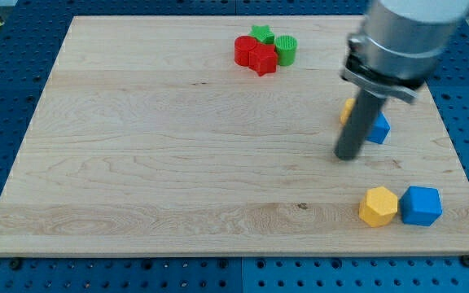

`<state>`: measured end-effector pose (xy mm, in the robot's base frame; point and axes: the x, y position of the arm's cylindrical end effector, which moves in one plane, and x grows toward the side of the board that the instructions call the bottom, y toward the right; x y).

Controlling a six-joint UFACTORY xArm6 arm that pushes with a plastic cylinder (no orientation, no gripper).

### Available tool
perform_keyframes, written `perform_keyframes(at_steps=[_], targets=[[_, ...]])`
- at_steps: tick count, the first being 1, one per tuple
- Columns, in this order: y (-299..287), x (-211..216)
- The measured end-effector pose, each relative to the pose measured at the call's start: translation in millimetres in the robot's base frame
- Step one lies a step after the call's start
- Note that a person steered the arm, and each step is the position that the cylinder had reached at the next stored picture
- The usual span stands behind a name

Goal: Slide yellow heart to top side of the yellow hexagon

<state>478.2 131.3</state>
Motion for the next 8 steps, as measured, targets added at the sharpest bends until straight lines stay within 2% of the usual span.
perform_keyframes(at_steps=[1, 2, 3, 4, 6, 8], targets=[[-26.7, -62.2], [23.3, -89.3], [49.9, -86.4], [49.3, -75.3], [49.3, -28.5], [31.7, -52.1]])
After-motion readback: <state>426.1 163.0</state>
